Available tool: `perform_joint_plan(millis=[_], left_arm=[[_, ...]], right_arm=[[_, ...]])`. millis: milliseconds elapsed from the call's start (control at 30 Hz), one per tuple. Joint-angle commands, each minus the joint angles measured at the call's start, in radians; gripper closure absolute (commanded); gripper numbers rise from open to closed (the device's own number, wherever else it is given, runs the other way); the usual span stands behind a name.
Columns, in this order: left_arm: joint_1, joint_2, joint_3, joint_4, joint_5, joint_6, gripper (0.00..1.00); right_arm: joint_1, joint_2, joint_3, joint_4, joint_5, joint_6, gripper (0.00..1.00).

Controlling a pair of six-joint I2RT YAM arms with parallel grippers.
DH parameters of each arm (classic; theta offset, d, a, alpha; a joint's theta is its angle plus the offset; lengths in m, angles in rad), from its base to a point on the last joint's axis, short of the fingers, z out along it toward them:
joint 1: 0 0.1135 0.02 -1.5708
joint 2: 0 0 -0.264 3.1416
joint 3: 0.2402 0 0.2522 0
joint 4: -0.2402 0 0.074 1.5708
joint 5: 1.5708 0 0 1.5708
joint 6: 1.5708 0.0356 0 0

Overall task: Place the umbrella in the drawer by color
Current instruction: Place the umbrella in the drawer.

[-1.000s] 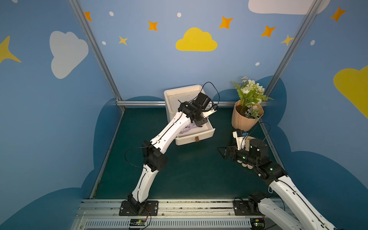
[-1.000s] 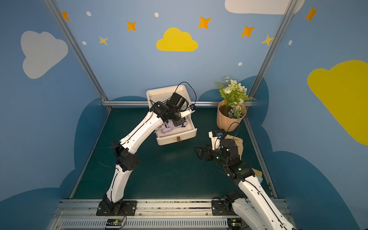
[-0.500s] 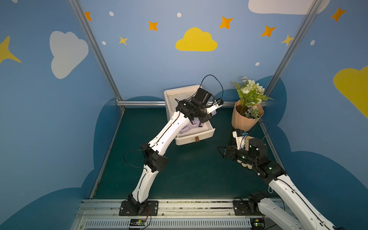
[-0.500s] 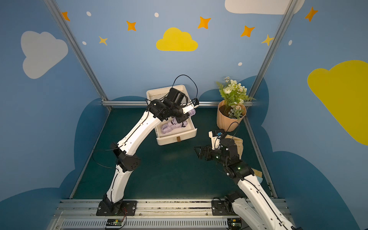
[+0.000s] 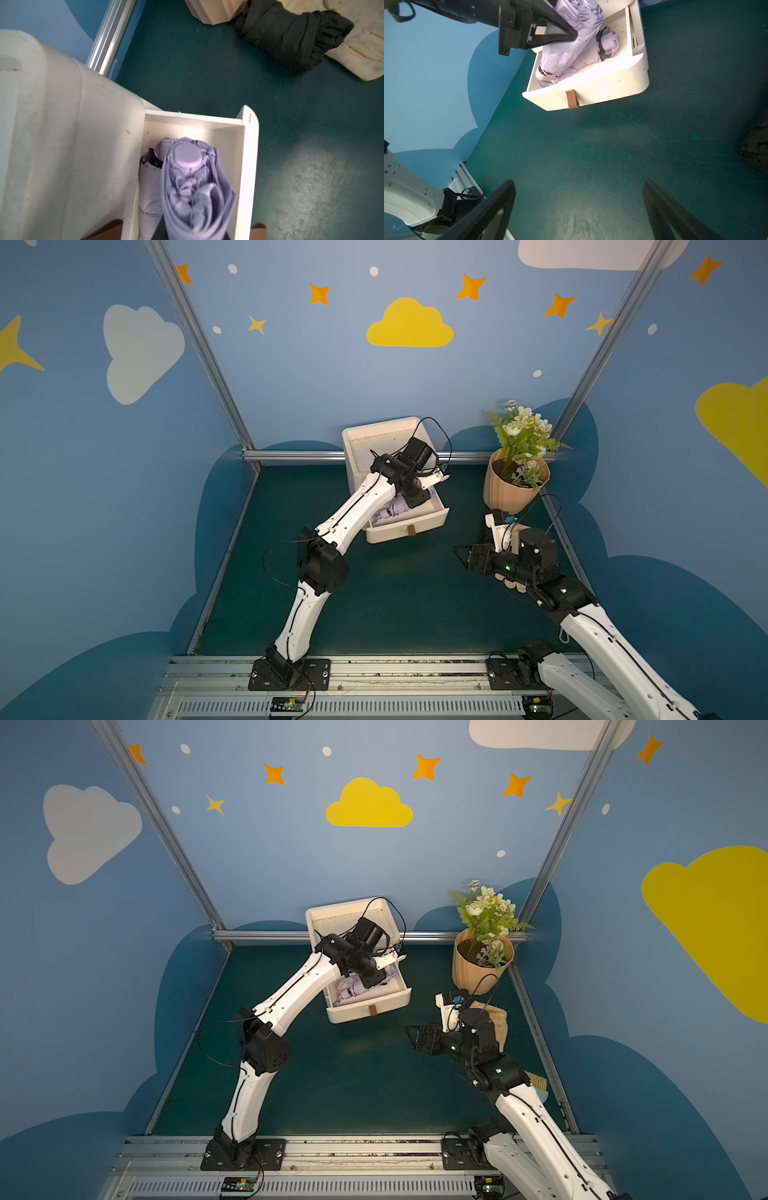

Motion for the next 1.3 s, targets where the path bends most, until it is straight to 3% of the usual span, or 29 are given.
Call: perform_joint_plan(millis=[0,300,633,867,1000,1133,1267], left_arm=[[0.015,0.008,0.009,0.010,0.020,0.027,0.97],[0.016,0.053,0.023,-0.008,0.044,0.027,0.95],[0.019,0.097,0.108,-0.042,0.024,0.027,0.68],[0.023,0.064,0.151,-0.064,0.052,0.006,0.41],[0.022,0.023,0.163,-0.063,0.045,-0.015,0.36],[0.040,-0.040,0.180,-0.040,0.038,-0.098,0.28],[0.086,-0.129,0.179,0.002,0.039,-0.244,0.20]], right_arm=[[-0.004,0.004,-0.006,0.026,0.009,-0.007,0.02],[-0.005,0.020,-0.006,0.031,0.002,-0.004,0.02],[-0.005,0.031,-0.006,0.033,-0.002,0.001,0.02],[-0.005,0.051,-0.005,0.031,-0.014,0.008,0.02],[-0.005,0.064,-0.006,0.047,-0.031,0.027,0.02],[-0.004,0.090,-0.006,0.090,-0.064,0.058,0.02],[0.004,0.167,-0.041,0.189,-0.111,0.169,0.06]])
